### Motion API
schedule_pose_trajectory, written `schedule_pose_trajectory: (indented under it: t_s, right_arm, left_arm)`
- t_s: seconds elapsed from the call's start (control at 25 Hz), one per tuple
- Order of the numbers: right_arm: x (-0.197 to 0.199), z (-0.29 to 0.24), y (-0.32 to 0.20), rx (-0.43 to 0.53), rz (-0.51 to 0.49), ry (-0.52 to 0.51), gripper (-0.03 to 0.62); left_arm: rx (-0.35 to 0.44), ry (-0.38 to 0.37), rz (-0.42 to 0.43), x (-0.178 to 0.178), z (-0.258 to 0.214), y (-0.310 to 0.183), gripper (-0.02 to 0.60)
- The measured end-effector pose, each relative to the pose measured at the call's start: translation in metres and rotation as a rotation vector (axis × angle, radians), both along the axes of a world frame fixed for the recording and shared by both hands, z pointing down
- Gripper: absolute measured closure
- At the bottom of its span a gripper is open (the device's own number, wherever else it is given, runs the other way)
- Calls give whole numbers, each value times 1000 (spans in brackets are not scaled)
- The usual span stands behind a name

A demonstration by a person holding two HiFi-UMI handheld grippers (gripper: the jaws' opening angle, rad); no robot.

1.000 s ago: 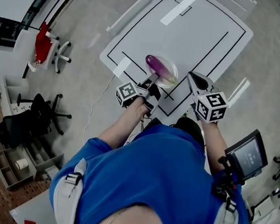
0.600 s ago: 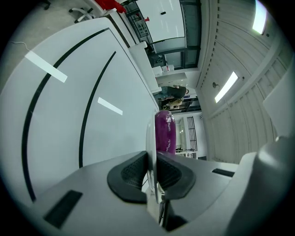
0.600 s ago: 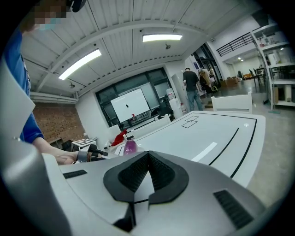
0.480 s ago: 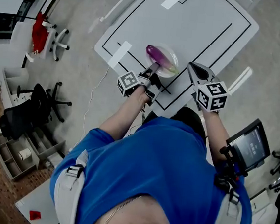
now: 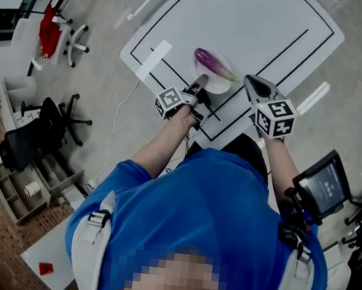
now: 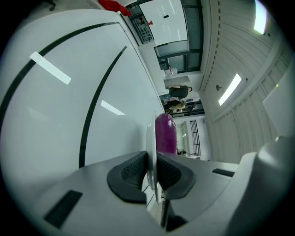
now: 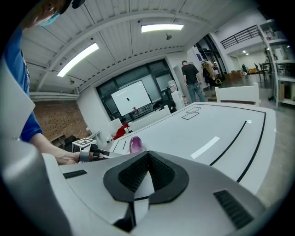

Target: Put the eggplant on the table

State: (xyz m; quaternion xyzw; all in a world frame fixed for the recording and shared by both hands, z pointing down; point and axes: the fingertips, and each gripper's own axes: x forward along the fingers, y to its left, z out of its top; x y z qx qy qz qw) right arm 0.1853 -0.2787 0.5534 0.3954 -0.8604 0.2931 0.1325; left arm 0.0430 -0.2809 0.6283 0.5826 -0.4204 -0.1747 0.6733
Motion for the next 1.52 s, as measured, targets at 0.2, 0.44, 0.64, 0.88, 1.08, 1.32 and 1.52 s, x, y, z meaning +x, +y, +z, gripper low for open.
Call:
schedule_pose_trajectory:
  t_s: [0.2,0.44,0.64,0.88,1.08,1.32,1.52]
  right_arm:
    - [0,8,2,-20,-9,19,592]
    - [0,9,4,-36,-19,27,592]
    - [-3,7,3,-34,-23,26,592]
    - [-4,8,5,-34,-30,21,592]
    - [-4,7,4,-32,-30,19,592]
    - [-8,4,3,-28,-32,12,592]
    - [-7,7,2,-31,-34,10,592]
  left_arm:
    - [2,19,-33,-4,7,3,549]
    - [-9,28,-34,-3,4,5,549]
    - [-28,24,-30,-3,2,8,549]
    - [-63,1,-21,-4,5,15,549]
    - [-75,-13,-11,-4,3,15,549]
    - [-76,-60,29,-6,-1,15,540]
    - [-89,-86,71,-1,2,15,485]
